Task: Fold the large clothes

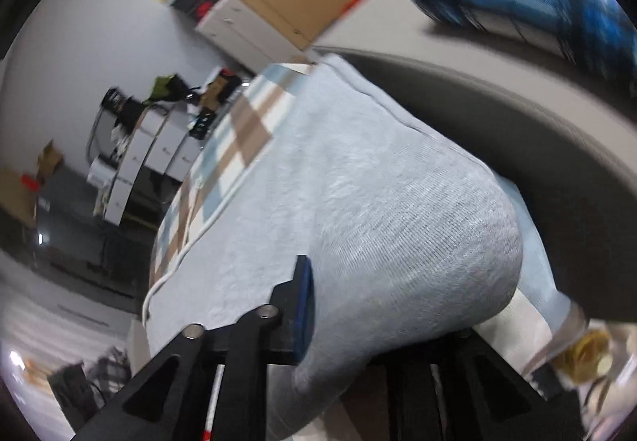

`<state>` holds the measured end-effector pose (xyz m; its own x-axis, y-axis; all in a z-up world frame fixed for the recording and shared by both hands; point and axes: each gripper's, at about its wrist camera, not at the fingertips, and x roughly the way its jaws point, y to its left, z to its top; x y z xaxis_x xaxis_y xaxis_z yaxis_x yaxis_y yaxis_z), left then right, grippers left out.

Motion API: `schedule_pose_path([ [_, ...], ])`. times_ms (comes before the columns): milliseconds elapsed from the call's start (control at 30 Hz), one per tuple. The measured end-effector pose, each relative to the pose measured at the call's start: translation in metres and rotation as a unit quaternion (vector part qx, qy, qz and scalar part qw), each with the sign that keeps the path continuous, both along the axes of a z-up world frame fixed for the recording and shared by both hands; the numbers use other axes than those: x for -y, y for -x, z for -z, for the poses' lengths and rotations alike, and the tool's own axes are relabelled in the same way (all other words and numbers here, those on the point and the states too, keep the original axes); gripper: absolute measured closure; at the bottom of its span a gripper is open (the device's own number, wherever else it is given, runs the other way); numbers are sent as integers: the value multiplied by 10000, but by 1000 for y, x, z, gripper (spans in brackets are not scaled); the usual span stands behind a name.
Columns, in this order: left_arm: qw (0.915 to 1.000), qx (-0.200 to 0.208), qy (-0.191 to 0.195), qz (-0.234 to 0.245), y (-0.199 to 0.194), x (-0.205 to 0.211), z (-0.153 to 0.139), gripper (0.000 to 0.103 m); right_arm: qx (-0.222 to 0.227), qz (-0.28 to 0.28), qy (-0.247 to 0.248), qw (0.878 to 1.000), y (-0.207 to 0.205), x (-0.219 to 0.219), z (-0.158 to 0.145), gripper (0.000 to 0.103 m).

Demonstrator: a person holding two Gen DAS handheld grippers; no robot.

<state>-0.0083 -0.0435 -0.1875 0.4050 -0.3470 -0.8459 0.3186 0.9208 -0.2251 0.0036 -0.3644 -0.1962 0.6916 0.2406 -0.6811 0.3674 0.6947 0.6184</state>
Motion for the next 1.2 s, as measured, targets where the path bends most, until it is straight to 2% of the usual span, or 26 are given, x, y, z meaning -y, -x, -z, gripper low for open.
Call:
schedule_pose_path([
  [67,10000,-2,13,-33,-1,-3,0,21,-117,-40,-41,9999,-3,1,7,62],
  [167,10000,17,-3,-47,-1,-4,0,21,-56,-133,-31,9999,-7,1,9,64],
  [267,10000,-14,16,-29,-3,-4,3,21,103,-206,12,9997,-6,1,4,88],
  [300,10000,-35,38,-17,-3,-4,4,21,205,-230,65,9995,-4,1,-1,90],
  [433,9997,-101,168,159,-2,1,8,21,483,-290,550,9969,2,-9,-20,92],
  [500,9996,16,37,279,2,9,8,20,590,-401,999,9924,2,-20,-31,93],
  [633,9989,70,9,460,2,19,6,20,770,-571,1531,9836,2,-33,-45,93],
  [867,9970,10,123,769,-2,40,7,20,1166,-623,1922,9724,6,-35,-63,93],
  [1067,9940,-6,176,1080,-6,62,6,20,1219,-755,2384,9605,2,-33,-76,93],
  [1167,9871,-242,606,1465,-16,70,11,4,1341,-876,2725,9487,-3,-40,-90,93],
  [1200,9860,-261,631,1522,-18,68,10,3,1341,-938,2892,9432,-8,-46,-97,93],
])
